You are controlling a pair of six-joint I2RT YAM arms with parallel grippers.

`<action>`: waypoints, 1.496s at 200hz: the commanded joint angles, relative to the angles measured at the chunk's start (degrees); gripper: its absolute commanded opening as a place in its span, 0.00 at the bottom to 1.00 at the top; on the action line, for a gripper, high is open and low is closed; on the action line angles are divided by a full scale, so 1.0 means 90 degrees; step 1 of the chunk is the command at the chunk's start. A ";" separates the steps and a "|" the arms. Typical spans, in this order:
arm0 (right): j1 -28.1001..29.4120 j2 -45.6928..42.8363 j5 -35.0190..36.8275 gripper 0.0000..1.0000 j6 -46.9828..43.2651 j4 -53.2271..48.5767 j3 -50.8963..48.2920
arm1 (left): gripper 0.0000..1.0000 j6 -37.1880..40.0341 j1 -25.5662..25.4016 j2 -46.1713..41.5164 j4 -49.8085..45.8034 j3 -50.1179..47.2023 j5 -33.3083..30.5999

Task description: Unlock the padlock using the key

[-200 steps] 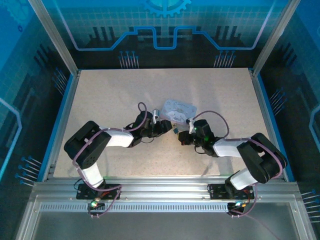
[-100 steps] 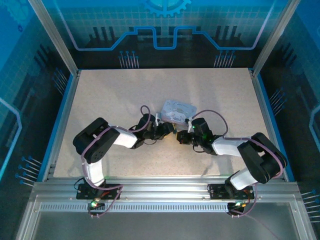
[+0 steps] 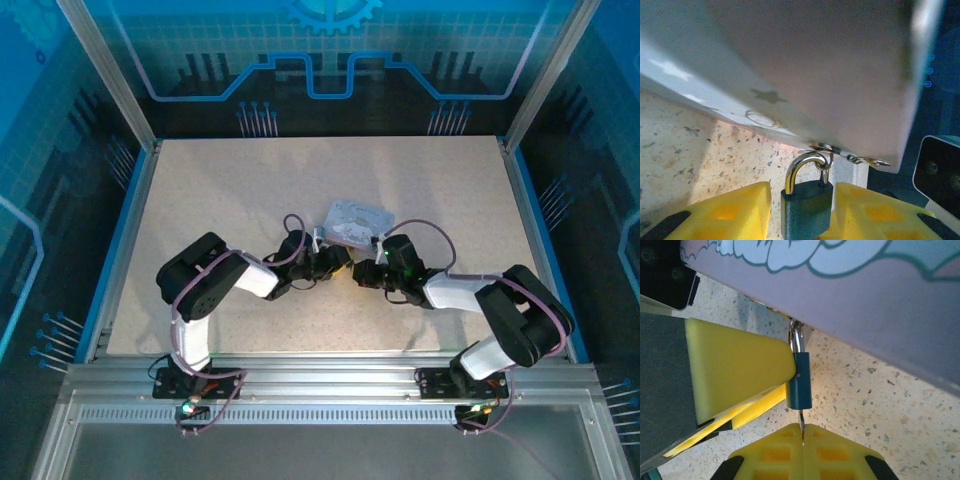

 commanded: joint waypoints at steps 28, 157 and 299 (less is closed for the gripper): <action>0.0079 0.0127 -0.0200 0.00 0.0548 0.0239 0.0120 | 0.36 -0.0207 -0.0117 0.0196 0.0296 0.0150 0.0182; -0.0031 -0.0395 -0.0224 0.20 0.0643 -0.0338 0.0136 | 0.14 -0.0186 -0.0118 -0.0095 0.0257 0.0154 0.0099; -0.0022 -0.2698 0.1582 0.59 -0.3336 -0.2461 0.0224 | 0.09 -0.0235 -0.0095 -0.0224 0.0170 0.0230 0.0071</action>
